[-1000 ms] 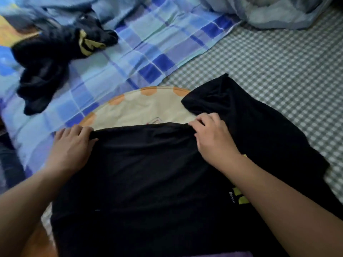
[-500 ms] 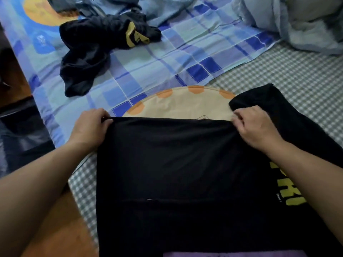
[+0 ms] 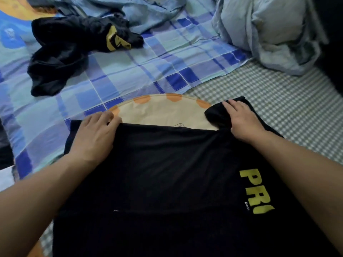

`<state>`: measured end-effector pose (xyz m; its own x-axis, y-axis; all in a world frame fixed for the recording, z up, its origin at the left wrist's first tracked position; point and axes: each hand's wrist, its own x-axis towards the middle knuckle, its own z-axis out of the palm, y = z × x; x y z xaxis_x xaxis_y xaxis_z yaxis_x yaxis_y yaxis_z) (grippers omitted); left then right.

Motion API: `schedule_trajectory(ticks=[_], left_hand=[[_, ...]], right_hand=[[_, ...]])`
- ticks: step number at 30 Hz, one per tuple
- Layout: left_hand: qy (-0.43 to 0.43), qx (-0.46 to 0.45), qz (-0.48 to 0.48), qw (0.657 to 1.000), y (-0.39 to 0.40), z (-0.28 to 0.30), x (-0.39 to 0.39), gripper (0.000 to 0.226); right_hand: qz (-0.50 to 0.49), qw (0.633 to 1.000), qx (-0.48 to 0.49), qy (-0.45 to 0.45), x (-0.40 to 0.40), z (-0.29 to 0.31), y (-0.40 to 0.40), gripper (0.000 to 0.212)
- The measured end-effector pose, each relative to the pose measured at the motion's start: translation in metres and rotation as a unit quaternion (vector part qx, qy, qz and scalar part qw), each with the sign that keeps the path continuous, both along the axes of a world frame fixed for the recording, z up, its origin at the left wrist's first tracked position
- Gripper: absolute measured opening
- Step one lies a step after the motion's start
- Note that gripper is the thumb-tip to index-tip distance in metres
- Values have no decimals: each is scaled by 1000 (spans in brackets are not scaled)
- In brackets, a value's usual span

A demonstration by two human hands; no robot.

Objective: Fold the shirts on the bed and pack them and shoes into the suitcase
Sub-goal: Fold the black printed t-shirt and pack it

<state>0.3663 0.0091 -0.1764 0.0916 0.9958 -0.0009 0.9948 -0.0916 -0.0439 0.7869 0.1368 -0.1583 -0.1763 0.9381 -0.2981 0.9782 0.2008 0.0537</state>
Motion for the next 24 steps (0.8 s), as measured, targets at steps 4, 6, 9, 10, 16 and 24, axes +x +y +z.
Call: schedule_trajectory(ticks=[4, 6, 9, 10, 16, 24], left_hand=[[42, 5, 9, 999, 8, -10, -4, 35], [72, -21, 18, 997, 15, -10, -6, 27], [90, -101, 37, 990, 20, 5, -11, 17], [96, -122, 38, 987, 19, 11, -12, 15], [27, -37, 111, 993, -64, 91, 24, 15], [-23, -71, 50, 996, -254, 97, 60, 32]], right_hand=[[102, 990, -42, -92, 9, -13, 50, 98], [134, 985, -45, -101, 6, -18, 64, 87], [130, 988, -24, -84, 2, -6, 65, 29], [112, 992, -8, -63, 5, 4, 61, 16], [44, 978, 120, 164, 81, 91, -49, 4], [-2, 984, 35, 175, 167, 100, -292, 25]])
